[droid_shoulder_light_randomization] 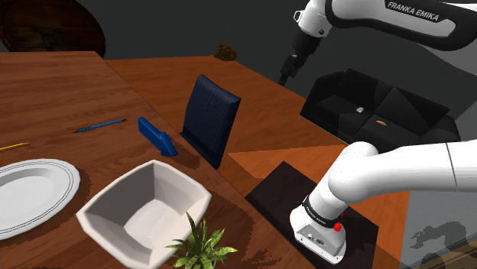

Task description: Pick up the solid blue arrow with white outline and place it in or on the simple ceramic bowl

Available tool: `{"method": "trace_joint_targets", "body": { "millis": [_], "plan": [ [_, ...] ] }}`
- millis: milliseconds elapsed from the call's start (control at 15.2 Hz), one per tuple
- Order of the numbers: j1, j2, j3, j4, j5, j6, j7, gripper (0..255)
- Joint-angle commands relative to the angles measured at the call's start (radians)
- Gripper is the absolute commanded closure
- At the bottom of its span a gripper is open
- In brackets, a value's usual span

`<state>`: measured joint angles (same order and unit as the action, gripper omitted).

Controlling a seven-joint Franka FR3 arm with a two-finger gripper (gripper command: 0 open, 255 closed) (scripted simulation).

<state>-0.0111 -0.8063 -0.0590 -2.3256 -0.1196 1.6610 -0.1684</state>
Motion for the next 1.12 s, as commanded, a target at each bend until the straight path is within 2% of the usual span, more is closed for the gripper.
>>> {"method": "trace_joint_targets", "body": {
  "millis": [0, 528, 1056],
  "plan": [
    [0.0, 0.0, 0.0, 0.0, 0.0, 0.0, 0.0, 0],
    [0.037, 0.216, 0.106, 0.028, 0.077, 0.116, 0.157, 0],
    [0.067, 0.479, 0.197, 0.132, 0.123, 0.212, 0.301, 0]
  ]
}}
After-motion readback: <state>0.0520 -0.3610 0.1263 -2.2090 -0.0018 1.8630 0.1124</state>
